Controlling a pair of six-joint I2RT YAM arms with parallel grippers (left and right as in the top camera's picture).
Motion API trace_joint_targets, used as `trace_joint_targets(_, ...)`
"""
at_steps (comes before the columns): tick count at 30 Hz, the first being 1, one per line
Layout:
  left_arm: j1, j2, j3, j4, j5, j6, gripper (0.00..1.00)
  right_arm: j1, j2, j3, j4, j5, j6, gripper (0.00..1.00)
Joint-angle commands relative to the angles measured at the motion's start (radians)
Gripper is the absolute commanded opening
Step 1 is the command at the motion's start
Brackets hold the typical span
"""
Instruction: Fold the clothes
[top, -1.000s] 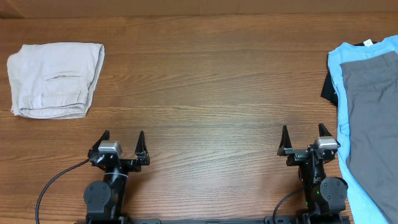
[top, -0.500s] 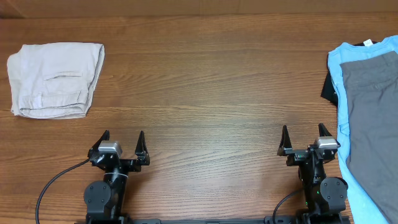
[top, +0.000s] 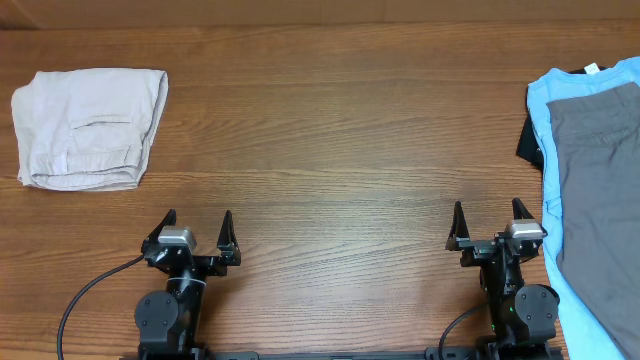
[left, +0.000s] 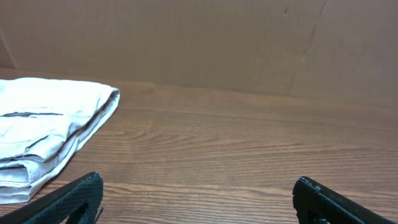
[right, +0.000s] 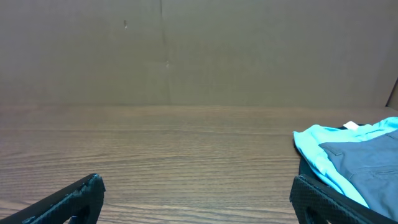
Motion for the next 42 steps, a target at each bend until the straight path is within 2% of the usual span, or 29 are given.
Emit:
trace_joint_targets(1, -0.004, -0.012, -0.007, 0.001, -0.007, -0.003, 1.00, 0.006, -0.011, -0.011, 0.005, 0.014, 0.004, 1.00)
trace_joint_targets(33, -0.004, -0.012, -0.007, 0.001, -0.007, -0.003, 1.00, 0.006, -0.011, -0.011, 0.005, 0.008, 0.005, 1.00)
trace_joint_targets(39, -0.004, -0.012, -0.007, 0.001, -0.007, -0.003, 1.00, 0.006, -0.011, -0.011, 0.033, -0.124, 0.008, 1.00)
trace_joint_targets(42, -0.004, -0.012, -0.007, 0.001, -0.007, -0.003, 1.00, 0.006, -0.011, -0.010, 0.085, -0.208, 0.076, 1.00)
